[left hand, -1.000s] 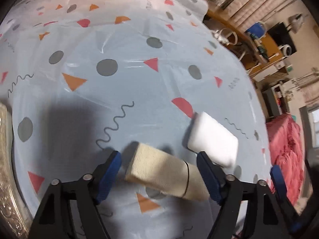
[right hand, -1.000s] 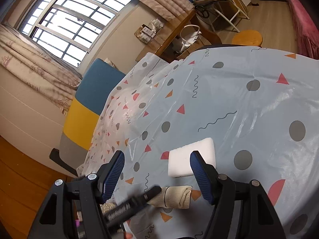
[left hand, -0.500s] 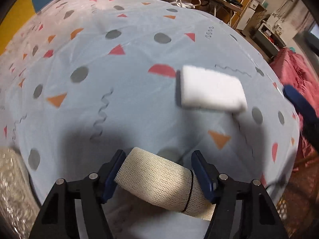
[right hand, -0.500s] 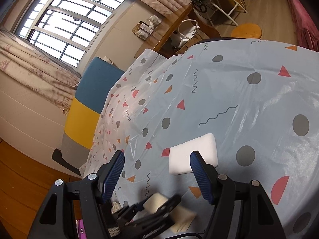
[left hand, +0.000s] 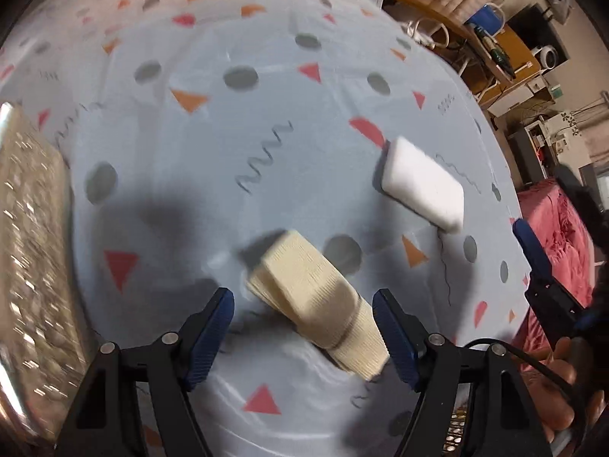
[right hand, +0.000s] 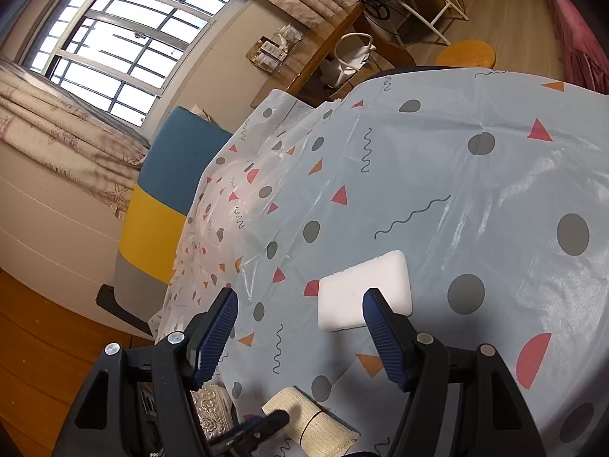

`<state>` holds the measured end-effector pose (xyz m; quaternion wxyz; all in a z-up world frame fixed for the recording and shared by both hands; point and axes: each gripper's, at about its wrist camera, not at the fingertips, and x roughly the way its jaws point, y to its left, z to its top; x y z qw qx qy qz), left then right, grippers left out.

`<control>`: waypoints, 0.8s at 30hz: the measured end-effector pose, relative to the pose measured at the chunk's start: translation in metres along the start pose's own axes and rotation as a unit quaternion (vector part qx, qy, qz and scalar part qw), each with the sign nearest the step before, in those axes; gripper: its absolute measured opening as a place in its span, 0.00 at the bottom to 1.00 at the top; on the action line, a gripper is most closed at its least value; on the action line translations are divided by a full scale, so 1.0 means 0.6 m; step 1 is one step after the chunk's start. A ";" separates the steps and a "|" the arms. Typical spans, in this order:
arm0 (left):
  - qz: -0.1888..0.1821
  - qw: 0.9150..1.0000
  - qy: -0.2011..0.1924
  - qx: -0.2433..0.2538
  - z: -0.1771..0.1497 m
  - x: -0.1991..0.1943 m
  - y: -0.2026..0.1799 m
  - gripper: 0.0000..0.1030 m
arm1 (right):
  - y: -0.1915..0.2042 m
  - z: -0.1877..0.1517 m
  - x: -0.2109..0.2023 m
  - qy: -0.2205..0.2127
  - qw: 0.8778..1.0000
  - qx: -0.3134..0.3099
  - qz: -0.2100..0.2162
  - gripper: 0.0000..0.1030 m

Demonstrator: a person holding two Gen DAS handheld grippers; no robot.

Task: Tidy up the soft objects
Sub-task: 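Grasp the white sponge block with the right tool while the left tool holds the roll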

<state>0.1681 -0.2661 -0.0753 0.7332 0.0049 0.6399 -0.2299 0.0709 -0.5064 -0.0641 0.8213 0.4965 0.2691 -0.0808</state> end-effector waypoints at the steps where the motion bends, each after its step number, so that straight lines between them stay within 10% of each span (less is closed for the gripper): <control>1: 0.004 1.000 0.003 0.001 -0.002 0.006 -0.005 0.73 | 0.000 0.000 0.000 0.000 1.000 0.000 -0.001 0.68; 8: 0.070 0.996 -0.012 0.046 0.006 0.051 -0.056 0.76 | 0.002 -0.002 0.002 0.004 1.000 -0.003 -0.006 0.68; 13: 0.076 0.987 -0.064 0.125 -0.031 0.028 -0.048 0.44 | 0.003 -0.004 0.010 0.015 1.000 -0.009 -0.016 0.68; 18: 0.059 0.984 -0.074 0.153 -0.077 -0.005 0.002 0.40 | 0.012 -0.011 0.036 0.056 0.997 -0.035 -0.046 0.68; 24: 0.031 0.981 -0.081 0.173 -0.122 -0.034 0.021 0.39 | 0.068 -0.025 0.101 0.167 0.961 -0.180 -0.125 0.68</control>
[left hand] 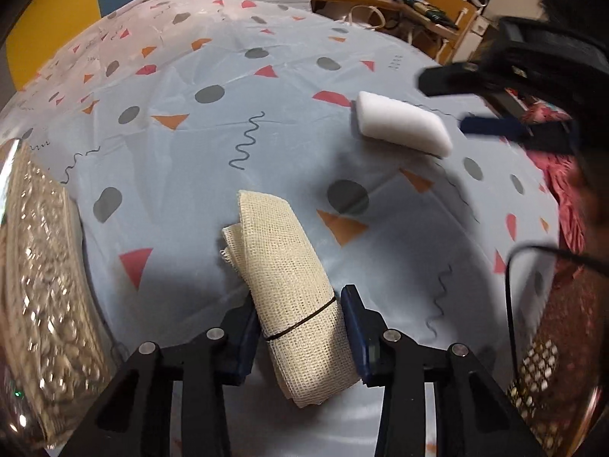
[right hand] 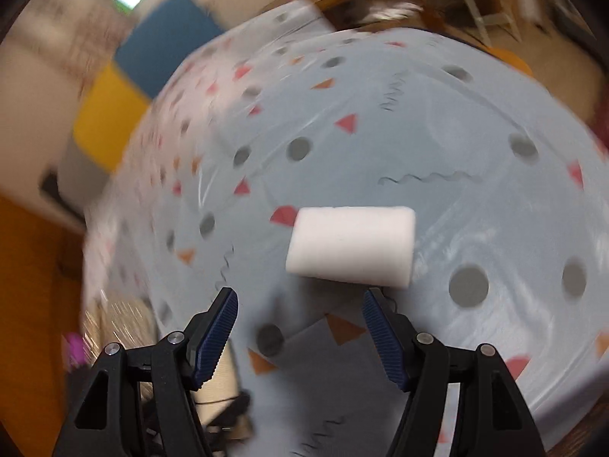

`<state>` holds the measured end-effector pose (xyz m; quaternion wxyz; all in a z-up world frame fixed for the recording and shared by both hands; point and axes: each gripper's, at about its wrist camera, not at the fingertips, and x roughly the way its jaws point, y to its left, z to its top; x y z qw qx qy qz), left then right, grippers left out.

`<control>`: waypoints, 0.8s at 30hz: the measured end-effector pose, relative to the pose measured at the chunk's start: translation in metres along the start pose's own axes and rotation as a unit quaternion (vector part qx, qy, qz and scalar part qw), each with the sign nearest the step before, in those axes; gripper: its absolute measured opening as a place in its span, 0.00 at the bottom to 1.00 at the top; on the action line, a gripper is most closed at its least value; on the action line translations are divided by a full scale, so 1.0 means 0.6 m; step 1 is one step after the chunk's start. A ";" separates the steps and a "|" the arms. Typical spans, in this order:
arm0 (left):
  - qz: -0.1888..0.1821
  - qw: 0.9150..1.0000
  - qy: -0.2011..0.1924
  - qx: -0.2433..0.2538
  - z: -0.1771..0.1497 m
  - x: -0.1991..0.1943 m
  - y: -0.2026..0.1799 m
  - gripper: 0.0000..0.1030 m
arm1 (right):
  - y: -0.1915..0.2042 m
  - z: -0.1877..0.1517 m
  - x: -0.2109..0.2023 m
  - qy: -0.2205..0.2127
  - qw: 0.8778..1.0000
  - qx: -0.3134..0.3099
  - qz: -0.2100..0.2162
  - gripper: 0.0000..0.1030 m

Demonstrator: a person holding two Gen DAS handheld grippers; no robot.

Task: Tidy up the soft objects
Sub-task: 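Grasp the white sponge block with the right tool while the left tool holds the roll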

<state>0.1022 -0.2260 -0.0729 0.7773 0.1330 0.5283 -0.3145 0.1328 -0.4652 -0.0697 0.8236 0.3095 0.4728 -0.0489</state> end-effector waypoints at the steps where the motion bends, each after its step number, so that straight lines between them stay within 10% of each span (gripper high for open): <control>1: -0.006 1.000 -0.005 0.007 -0.007 -0.008 -0.002 0.39 | 0.013 0.005 0.000 0.004 0.999 -0.031 -0.014 0.68; 4: -0.016 0.999 -0.017 0.022 -0.010 -0.017 -0.014 0.40 | 0.051 0.021 0.006 0.028 0.989 -0.137 -0.049 0.72; 9: -0.034 0.998 -0.038 0.040 -0.012 -0.038 -0.025 0.40 | 0.096 0.006 0.054 0.068 0.913 -0.365 -0.167 0.79; 12: -0.043 0.997 -0.047 0.047 -0.012 -0.052 -0.026 0.40 | 0.093 0.007 0.081 0.092 0.892 -0.400 -0.189 0.79; 19: -0.043 0.996 -0.063 0.053 -0.020 -0.064 -0.031 0.40 | 0.077 0.039 0.140 0.108 0.897 -0.377 -0.206 0.79; 24: -0.033 0.995 -0.081 0.050 -0.029 -0.090 -0.034 0.40 | 0.058 0.054 0.145 0.097 0.924 -0.319 -0.186 0.72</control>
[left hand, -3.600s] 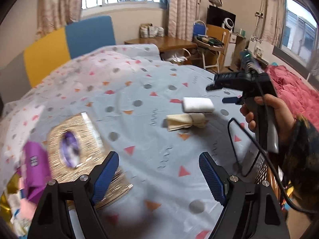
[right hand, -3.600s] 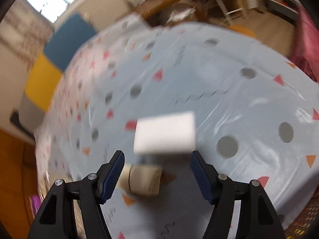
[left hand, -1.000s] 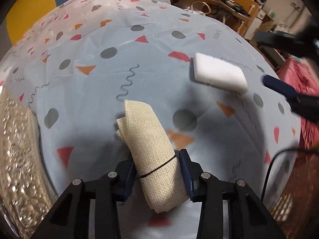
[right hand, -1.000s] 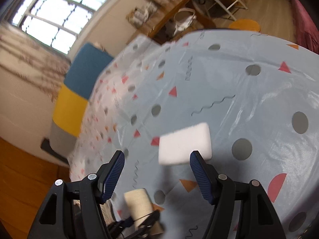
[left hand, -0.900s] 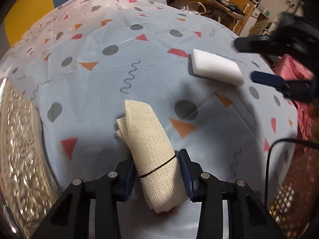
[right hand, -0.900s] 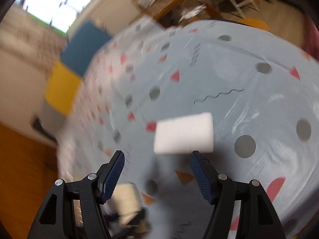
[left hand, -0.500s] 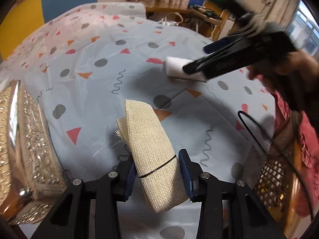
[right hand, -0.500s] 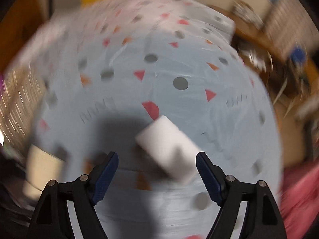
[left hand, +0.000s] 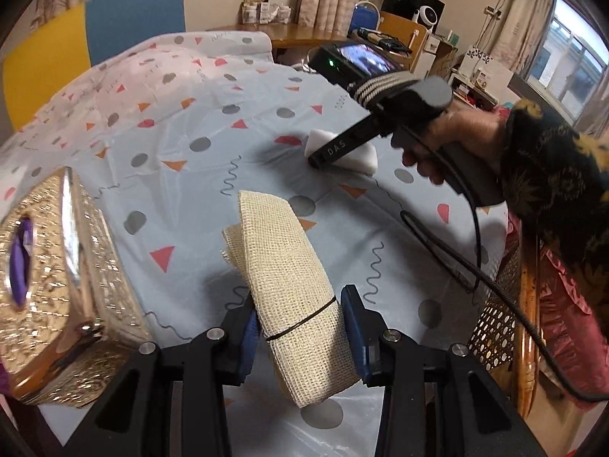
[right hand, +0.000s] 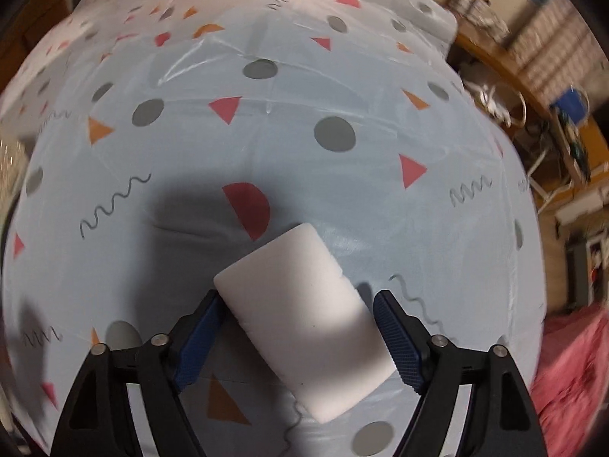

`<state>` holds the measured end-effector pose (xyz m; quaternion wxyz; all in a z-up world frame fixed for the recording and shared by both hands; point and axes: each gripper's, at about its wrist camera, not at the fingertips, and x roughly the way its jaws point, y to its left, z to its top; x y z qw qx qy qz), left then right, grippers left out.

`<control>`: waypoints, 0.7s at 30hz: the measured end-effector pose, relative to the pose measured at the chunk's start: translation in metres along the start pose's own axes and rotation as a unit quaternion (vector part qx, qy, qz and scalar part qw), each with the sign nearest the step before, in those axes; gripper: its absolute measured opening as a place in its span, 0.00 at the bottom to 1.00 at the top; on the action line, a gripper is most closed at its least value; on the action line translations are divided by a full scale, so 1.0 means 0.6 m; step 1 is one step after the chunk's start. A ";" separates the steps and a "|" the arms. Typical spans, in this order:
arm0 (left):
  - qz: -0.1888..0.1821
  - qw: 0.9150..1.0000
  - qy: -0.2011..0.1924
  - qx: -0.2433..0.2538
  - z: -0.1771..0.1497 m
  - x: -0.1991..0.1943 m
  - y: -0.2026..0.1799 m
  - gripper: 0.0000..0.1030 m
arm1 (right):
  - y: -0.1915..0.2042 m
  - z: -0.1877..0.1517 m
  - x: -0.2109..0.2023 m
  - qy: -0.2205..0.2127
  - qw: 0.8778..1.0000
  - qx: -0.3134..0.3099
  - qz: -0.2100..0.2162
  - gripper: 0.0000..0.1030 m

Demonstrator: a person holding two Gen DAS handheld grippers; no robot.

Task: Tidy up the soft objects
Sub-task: 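Grasp the white sponge block with the right tool while the left tool holds the roll, then carry the beige roll into the gold tray and open the left tool while the right tool holds the sponge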

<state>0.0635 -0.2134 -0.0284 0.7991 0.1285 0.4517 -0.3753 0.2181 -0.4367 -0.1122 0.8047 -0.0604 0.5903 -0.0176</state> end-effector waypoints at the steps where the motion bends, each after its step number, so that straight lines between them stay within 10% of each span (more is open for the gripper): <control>1: 0.002 1.000 -0.007 0.000 0.001 -0.009 -0.002 0.40 | -0.001 -0.003 -0.003 -0.004 1.000 0.012 0.003 0.67; 21: 0.029 0.995 -0.091 -0.033 -0.010 -0.125 0.037 0.40 | 0.128 -0.021 -0.042 0.010 0.985 0.158 0.075 0.62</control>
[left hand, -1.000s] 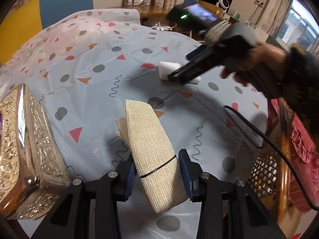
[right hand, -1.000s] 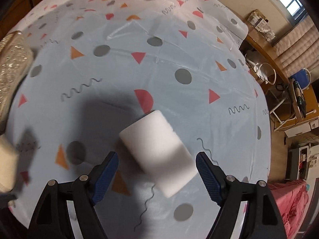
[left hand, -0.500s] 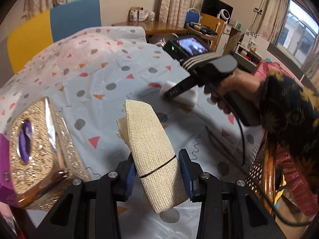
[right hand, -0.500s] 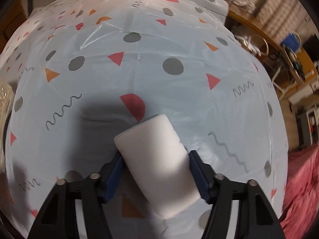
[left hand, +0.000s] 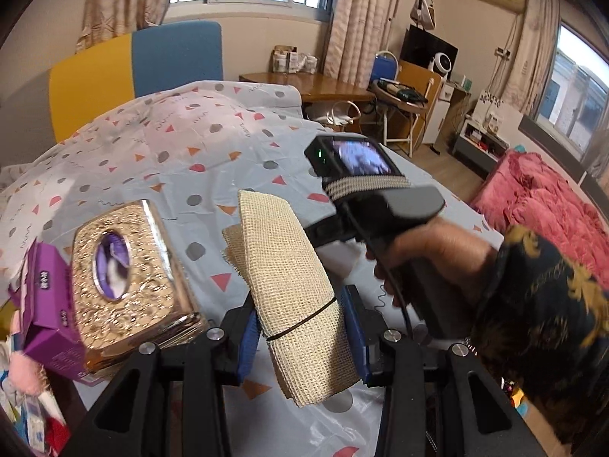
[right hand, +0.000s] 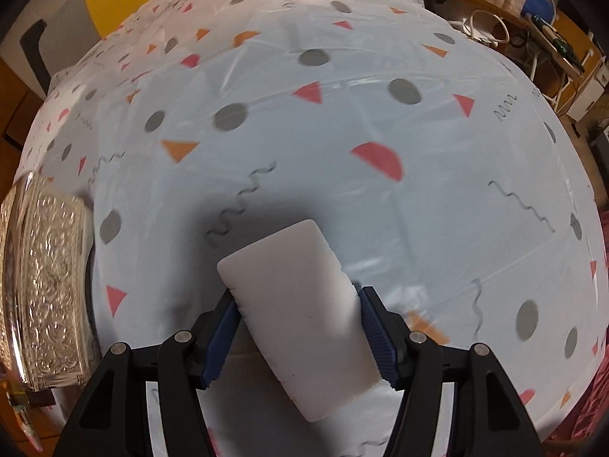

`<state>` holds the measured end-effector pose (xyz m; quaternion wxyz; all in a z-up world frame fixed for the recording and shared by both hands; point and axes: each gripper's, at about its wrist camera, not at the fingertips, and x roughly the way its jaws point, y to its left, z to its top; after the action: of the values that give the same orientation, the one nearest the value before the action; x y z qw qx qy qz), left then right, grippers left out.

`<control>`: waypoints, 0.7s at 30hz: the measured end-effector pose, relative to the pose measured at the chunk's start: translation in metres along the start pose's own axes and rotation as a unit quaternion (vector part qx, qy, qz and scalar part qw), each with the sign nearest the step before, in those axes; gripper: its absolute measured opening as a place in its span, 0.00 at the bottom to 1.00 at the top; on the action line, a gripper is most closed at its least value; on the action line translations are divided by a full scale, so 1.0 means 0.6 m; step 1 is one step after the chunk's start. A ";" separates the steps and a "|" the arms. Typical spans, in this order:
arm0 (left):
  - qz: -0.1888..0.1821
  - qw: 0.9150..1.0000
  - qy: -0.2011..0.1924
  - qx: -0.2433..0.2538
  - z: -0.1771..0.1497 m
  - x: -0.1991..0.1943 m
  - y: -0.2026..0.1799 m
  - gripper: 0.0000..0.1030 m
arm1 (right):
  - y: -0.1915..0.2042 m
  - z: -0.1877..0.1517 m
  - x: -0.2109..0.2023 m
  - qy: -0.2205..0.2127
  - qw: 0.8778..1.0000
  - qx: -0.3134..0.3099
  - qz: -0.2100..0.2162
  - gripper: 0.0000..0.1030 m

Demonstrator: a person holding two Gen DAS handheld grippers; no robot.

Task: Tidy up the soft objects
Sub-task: 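Carry the beige roll into the gold tray and open the left tool while the right tool holds the sponge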

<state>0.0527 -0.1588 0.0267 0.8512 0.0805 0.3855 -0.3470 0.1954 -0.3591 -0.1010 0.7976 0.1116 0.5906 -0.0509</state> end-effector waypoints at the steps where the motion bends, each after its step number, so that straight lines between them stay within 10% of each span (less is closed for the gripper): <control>1: 0.000 1.000 -0.003 -0.004 -0.002 -0.005 0.004 0.40 | 0.009 -0.006 -0.001 0.000 1.000 -0.001 -0.002 0.63; 9: 0.002 0.999 -0.024 -0.024 -0.018 -0.040 0.025 0.40 | 0.065 -0.044 0.010 -0.025 0.995 -0.069 -0.073 0.68; 21: 0.006 0.998 -0.038 -0.042 -0.048 -0.078 0.048 0.40 | 0.058 -0.050 0.021 -0.040 0.995 -0.070 -0.063 0.70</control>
<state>0.0324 -0.1009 0.0364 0.8698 0.0339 0.3666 -0.3286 0.1789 -0.3174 -0.1174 0.8215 0.0157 0.5664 -0.0636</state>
